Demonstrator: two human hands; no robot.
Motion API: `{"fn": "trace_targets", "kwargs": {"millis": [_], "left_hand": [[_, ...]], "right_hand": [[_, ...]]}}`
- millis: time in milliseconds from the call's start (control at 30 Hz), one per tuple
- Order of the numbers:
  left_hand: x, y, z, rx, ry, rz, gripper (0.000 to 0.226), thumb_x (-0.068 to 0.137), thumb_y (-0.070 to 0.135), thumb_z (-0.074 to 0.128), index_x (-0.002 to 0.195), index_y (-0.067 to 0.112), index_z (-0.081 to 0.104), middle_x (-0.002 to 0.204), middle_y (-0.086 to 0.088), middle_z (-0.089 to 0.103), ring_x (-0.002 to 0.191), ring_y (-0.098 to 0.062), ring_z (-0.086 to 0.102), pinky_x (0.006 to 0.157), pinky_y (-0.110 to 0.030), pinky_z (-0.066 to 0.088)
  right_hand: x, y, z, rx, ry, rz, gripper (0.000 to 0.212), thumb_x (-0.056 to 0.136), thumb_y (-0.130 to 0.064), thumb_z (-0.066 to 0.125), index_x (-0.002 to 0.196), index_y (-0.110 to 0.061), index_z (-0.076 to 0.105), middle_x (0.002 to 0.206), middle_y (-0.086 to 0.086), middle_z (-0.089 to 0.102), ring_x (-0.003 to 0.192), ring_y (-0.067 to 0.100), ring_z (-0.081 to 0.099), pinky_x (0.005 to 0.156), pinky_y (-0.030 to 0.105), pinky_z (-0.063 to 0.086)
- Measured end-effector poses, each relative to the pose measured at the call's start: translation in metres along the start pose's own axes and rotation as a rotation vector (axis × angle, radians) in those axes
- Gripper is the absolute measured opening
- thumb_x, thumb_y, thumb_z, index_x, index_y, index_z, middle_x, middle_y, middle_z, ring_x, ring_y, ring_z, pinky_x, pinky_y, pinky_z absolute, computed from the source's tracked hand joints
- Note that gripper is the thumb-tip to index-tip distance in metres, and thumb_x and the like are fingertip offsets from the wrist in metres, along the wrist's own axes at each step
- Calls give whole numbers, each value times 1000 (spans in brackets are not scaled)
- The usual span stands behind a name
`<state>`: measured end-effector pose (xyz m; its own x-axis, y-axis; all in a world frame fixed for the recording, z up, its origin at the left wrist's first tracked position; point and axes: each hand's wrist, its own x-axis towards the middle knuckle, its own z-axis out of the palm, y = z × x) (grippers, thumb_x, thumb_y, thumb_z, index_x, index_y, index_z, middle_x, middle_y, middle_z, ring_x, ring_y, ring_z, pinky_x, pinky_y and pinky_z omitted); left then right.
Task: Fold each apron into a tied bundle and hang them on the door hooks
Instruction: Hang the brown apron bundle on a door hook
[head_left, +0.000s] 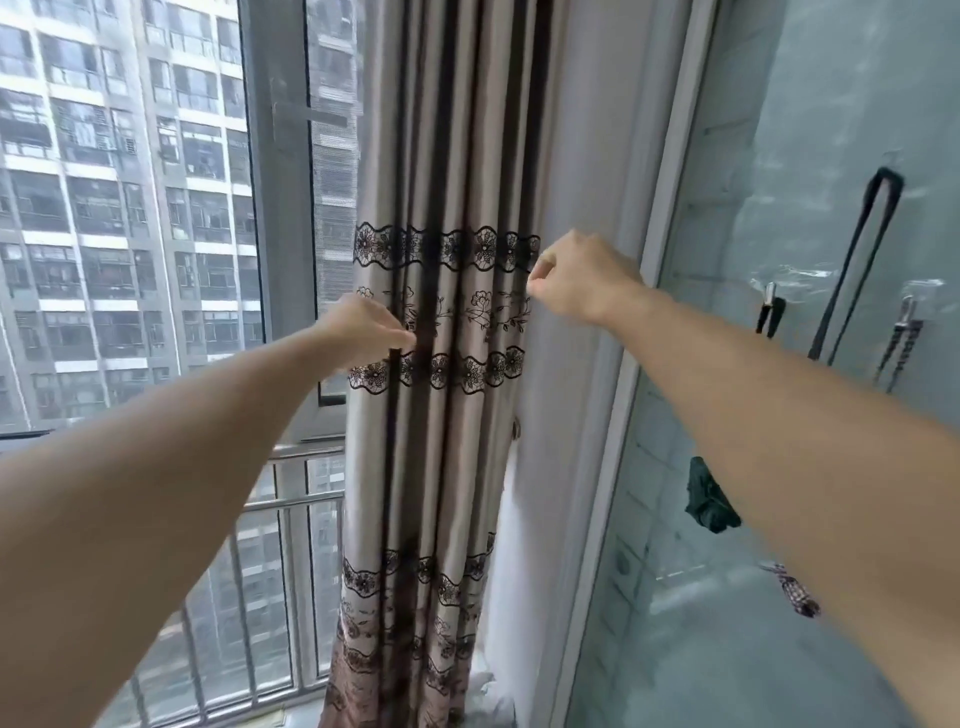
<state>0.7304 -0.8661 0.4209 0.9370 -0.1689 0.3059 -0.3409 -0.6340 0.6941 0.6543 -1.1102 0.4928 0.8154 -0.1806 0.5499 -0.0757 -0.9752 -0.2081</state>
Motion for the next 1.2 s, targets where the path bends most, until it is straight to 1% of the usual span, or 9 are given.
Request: {"fn": "trace_targets", "kwargs": {"millis": [100,200,367,500,633,833,967,1100,1200], "left_hand": [[0,-13,7,-12,-40,20,22,89,28,76,106,15,78,98,-7,76,93,-25,73,90,-39,59],[-8,-14,31,-20,-124,87,14,87,27,77,98,18,79,90,-5,77,91,-25,73,86,-38,60],[2,3,89,-45,-236,177,8,83,29,80,85,21,79,84,-4,77,86,-26,75,78,-38,61],[16,39,159,-101,-328,246,12,83,28,82,90,20,77,88,1,76,73,-14,67,62,-21,48],[25,79,234,-117,-474,312,32,84,25,82,113,17,73,110,0,74,92,-15,65,78,-23,47],[35,119,335,-141,-625,399,63,84,22,82,140,19,53,138,-2,57,115,-20,59,97,-31,50],[47,137,379,-155,-682,438,80,79,26,86,147,23,43,145,-2,51,126,-24,54,102,-34,46],[57,153,407,-106,-837,521,74,72,34,90,136,18,56,137,-1,59,122,-24,58,105,-37,48],[52,159,423,-120,-936,552,51,71,36,91,114,18,70,110,1,70,99,-22,65,86,-32,52]], "right_hand": [[-10,36,22,-91,7,158,23,87,-15,61,101,-27,76,110,2,73,102,30,68,80,30,51],[-33,93,31,-292,-120,355,39,93,-13,58,131,-14,61,138,13,55,126,32,53,95,37,48],[-90,191,25,-468,-43,619,53,89,-17,68,139,-13,51,140,14,46,132,34,41,100,45,46],[-103,230,23,-457,-44,530,49,92,-29,72,135,-14,54,136,11,52,130,32,44,97,43,46],[-88,239,20,-366,9,392,25,95,-31,69,117,-20,64,118,4,65,108,27,58,79,35,46],[-72,259,33,-449,-17,348,31,97,-29,67,126,-16,65,124,6,65,109,27,62,84,37,49],[-65,257,32,-523,5,329,37,95,-45,67,123,-21,67,121,0,66,106,23,63,75,33,46],[-81,253,28,-480,118,347,40,89,-64,62,111,-31,66,108,-11,61,99,12,56,76,33,47],[-87,259,28,-472,72,376,32,92,-53,66,115,-30,65,110,-11,62,104,13,58,80,32,47]]}}
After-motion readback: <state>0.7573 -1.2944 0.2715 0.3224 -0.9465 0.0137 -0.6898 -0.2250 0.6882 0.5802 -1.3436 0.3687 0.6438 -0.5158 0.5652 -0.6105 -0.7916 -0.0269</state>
